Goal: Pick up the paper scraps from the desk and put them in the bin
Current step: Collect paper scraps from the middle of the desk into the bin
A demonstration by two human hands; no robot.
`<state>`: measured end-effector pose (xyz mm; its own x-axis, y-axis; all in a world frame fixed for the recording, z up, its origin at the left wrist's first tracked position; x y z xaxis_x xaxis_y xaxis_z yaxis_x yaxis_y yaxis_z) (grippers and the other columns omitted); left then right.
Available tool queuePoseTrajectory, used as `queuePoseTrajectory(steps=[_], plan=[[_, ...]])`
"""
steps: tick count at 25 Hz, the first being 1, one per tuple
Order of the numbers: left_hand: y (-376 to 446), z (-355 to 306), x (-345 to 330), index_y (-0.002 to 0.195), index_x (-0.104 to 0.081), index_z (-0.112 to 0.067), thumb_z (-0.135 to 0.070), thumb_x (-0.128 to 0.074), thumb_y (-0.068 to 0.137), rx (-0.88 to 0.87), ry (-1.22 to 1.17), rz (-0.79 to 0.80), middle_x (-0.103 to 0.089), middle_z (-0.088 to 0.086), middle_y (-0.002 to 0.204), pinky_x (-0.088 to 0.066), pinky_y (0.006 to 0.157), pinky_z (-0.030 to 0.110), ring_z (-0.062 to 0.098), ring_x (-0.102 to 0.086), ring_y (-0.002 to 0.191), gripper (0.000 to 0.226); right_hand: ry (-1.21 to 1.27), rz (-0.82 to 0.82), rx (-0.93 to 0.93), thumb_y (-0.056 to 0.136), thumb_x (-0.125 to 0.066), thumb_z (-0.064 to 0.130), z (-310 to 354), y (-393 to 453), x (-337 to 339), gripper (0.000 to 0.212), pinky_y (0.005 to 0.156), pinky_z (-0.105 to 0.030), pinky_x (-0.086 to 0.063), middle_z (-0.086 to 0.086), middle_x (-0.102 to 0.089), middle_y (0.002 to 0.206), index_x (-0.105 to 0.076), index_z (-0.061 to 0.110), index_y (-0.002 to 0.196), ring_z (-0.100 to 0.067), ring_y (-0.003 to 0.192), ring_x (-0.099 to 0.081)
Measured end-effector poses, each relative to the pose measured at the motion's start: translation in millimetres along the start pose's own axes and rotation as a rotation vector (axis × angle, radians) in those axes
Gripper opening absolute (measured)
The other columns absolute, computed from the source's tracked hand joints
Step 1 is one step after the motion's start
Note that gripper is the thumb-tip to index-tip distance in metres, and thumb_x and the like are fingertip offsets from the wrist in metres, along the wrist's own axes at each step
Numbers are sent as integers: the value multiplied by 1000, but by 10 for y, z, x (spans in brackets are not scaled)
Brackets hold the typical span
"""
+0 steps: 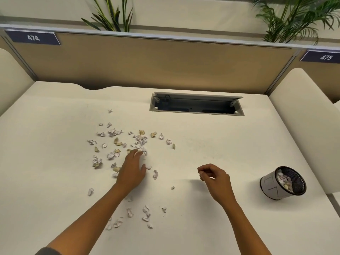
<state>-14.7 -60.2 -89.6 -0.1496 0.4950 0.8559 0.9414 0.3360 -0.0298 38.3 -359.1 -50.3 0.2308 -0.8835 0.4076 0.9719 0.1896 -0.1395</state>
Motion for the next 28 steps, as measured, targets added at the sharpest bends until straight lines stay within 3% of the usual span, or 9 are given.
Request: queuePoseTrajectory(steps=[6, 11, 13, 15, 18, 20, 22, 25, 28], plan=[[407, 46, 86, 153, -21, -14, -24, -52, 96, 5, 16, 122, -4, 18, 161, -21, 118, 39, 32, -8, 150, 66, -27, 48, -14, 88, -64, 6, -5, 55, -158, 24, 67, -9, -50, 11, -73, 79, -73, 28, 84, -8, 76, -69], [641, -4, 47, 154, -21, -24, -10, -45, 96, -13, 124, 198, 4, 14, 162, -42, 105, 39, 31, -19, 147, 64, -23, 69, -32, 89, -64, 9, -7, 78, -246, 23, 71, -17, -55, 11, -73, 81, -72, 30, 86, -9, 76, -69], [705, -13, 27, 152, -25, -23, -2, -44, 92, 18, 201, 201, -6, 14, 162, -45, 101, 39, 30, -25, 143, 67, -25, 80, -42, 89, -64, 9, -10, 80, -267, 22, 71, -17, -55, 12, -73, 81, -72, 30, 86, -8, 76, -69], [749, -11, 23, 145, -40, -17, 3, -47, 87, -5, 248, 188, -32, 14, 151, -46, 99, 37, 30, -40, 134, 61, -24, 94, -48, 90, -64, 9, -17, 78, -284, 22, 71, -17, -54, 12, -73, 81, -72, 29, 86, -8, 76, -69], [741, 6, 49, 104, -69, -16, 6, -56, 79, -41, 194, 147, -62, 4, 115, -52, 84, 34, 25, -62, 108, 36, -24, 120, -47, 90, -64, 9, -17, 84, -323, 21, 73, -19, -55, 12, -73, 82, -72, 28, 86, -9, 79, -68], [694, 30, 60, 96, -74, -19, 7, -57, 77, -23, 137, 131, -67, 1, 114, -51, 87, 30, 21, -63, 108, 37, -36, 146, -40, 89, -64, 10, 18, 115, -373, 20, 76, -20, -56, 13, -73, 84, -72, 28, 86, -9, 80, -68], [640, 25, 68, 101, -75, -16, 7, -53, 79, -24, 111, 90, -70, 2, 116, -49, 89, 27, 20, -64, 110, 39, -54, 172, -14, 89, -63, 10, 83, 199, -436, 19, 76, -18, -54, 13, -73, 86, -72, 27, 87, -6, 81, -67], [586, 9, 102, 100, -76, -10, 7, -48, 81, 21, 47, 23, -74, 7, 107, -51, 81, 25, 20, -68, 100, 37, -97, 200, 55, 89, -62, 10, 205, 444, -568, 18, 72, -12, -50, 14, -72, 91, -71, 25, 89, 0, 82, -65], [546, -12, 181, 100, -76, -7, 3, -56, 85, 92, -31, -40, -75, 11, 100, -52, 76, 26, 23, -69, 89, 27, -181, 227, 116, 90, -61, 9, 307, 740, -755, 20, 84, -22, -53, 7, -68, 109, -67, 21, 103, -3, 95, -63]])
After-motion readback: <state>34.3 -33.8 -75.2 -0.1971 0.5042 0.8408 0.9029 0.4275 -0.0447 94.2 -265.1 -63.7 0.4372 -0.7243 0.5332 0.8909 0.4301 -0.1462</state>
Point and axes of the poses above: each hand's wrist, its own y-axis towards the middle knuckle, its own x-axis out of the back of the hand, z = x × y, the point moved 1 cm from there along y, towards the middle knuckle
